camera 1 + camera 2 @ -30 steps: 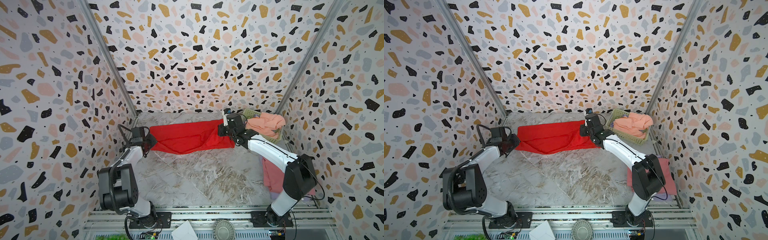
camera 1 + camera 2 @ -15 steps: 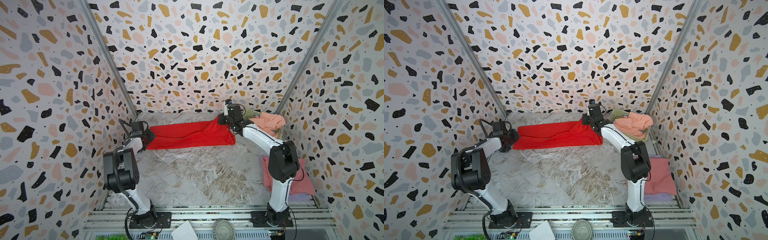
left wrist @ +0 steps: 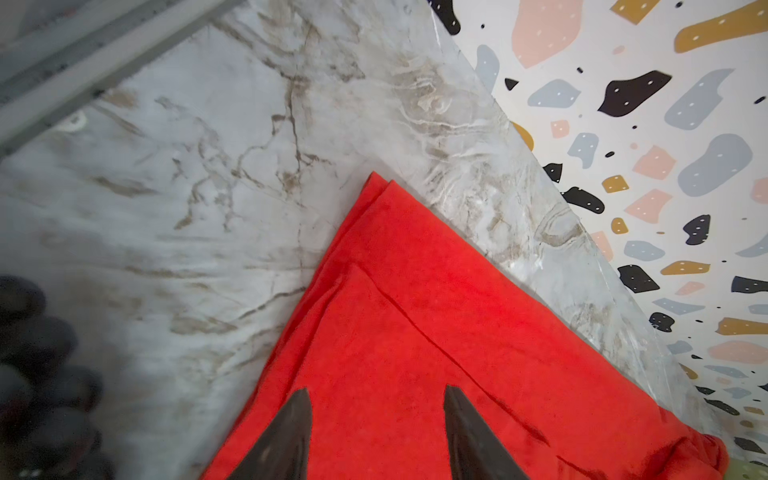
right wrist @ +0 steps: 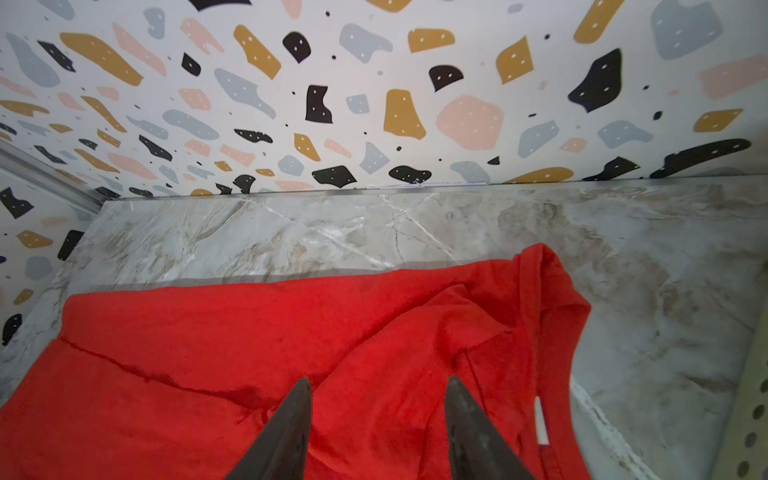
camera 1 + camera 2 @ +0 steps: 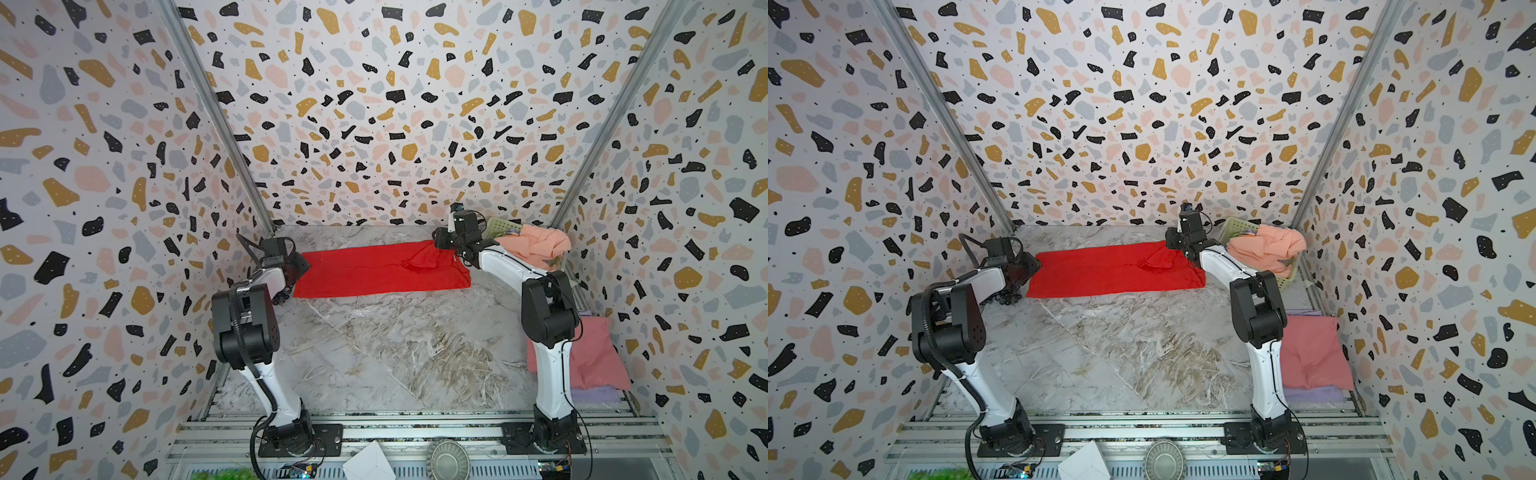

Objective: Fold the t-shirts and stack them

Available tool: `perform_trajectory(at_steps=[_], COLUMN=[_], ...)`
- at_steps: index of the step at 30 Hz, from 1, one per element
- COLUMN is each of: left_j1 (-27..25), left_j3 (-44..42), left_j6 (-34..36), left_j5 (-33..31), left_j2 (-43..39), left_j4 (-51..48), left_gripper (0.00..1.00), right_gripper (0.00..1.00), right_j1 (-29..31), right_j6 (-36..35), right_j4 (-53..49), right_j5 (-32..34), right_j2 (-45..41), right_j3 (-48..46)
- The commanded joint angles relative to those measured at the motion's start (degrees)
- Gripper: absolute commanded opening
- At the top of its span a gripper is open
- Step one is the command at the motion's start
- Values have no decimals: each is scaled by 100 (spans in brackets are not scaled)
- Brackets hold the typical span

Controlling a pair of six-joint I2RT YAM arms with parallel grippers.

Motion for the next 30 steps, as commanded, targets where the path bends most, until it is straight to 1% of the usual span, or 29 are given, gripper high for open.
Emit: perform_trajectory(at_steps=[1, 5, 8, 13, 17, 20, 24, 30], left_j1=[26, 8, -40, -257, -452, -536, -537, -537], left_j3=[152, 17, -242, -849, -1075, -1142, -1127, -1119], left_j6=[-60, -60, -30, -24, -25, 7, 54, -3], left_j5=[-63, 174, 404, 818, 1047, 1055, 1034, 1080], left_j2=[-236, -366, -585, -1079, -1327, -1461, -1532, -1530], left_j4=[171, 146, 198, 515, 634, 612, 555, 604], left_gripper=[55, 55, 56, 57, 58, 58, 58, 58], right_gripper=[53, 53, 52, 50, 50, 49, 49, 50], right_j1=[-55, -55, -14, 170, 196, 199, 208, 252], right_j6=[-28, 190, 543, 1129, 1336, 1445, 1576, 1562], right_j4=[142, 18, -165, 49, 103, 106, -31, -159], right_j5=[-45, -275, -503, -700, -856, -962, -939, -591], right_j2=[-529, -638, -622, -640, -400, -165, 73, 176], right_j3=[-130, -418, -599, -1207, -1219, -1086, -926, -875])
